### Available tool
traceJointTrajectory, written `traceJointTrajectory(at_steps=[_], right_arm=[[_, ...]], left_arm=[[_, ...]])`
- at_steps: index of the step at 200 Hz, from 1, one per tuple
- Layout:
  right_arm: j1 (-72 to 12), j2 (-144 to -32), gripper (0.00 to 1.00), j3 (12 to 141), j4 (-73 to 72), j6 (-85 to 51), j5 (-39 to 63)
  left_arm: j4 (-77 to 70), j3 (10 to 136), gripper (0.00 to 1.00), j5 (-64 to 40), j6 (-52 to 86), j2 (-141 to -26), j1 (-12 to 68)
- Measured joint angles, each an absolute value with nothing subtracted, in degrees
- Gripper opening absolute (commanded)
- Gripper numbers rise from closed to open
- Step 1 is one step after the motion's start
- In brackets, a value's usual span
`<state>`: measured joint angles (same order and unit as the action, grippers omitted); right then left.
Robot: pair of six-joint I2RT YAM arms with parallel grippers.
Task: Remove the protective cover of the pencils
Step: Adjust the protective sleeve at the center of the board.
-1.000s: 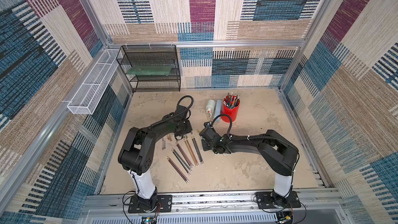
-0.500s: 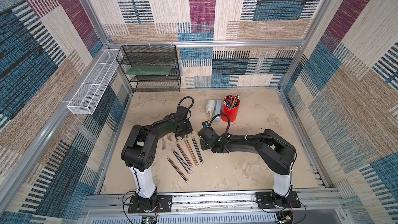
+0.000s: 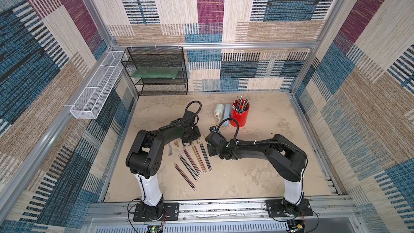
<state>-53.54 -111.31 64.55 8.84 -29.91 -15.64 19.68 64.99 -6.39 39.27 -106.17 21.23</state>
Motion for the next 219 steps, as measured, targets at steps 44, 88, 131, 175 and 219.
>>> traceJointTrajectory(at_steps=[44,88,131,175,219], right_arm=[[-53.60,-111.33,0.16,64.55,8.84,-29.91,-15.62],[-53.87,-111.66,0.13,64.75,8.45,-29.91,-15.62],[-54.06,-111.68,0.10,64.77,8.36,-29.93,-15.62],[-54.30,-111.68,0.09,64.77,8.36,-29.93,-15.59],[-54.41,-111.63,0.06,64.71,8.27,-29.95,-15.59]], left_arm=[[18.85,64.69,0.11,-7.53,39.94,-106.19,20.73],[18.57,64.49,0.12,-7.81,40.38,-106.17,20.40],[17.50,64.14,0.11,-8.36,40.56,-106.17,19.68],[15.73,63.35,0.16,-9.43,40.58,-106.17,19.22],[14.11,62.65,0.21,-10.94,40.82,-106.15,18.87]])
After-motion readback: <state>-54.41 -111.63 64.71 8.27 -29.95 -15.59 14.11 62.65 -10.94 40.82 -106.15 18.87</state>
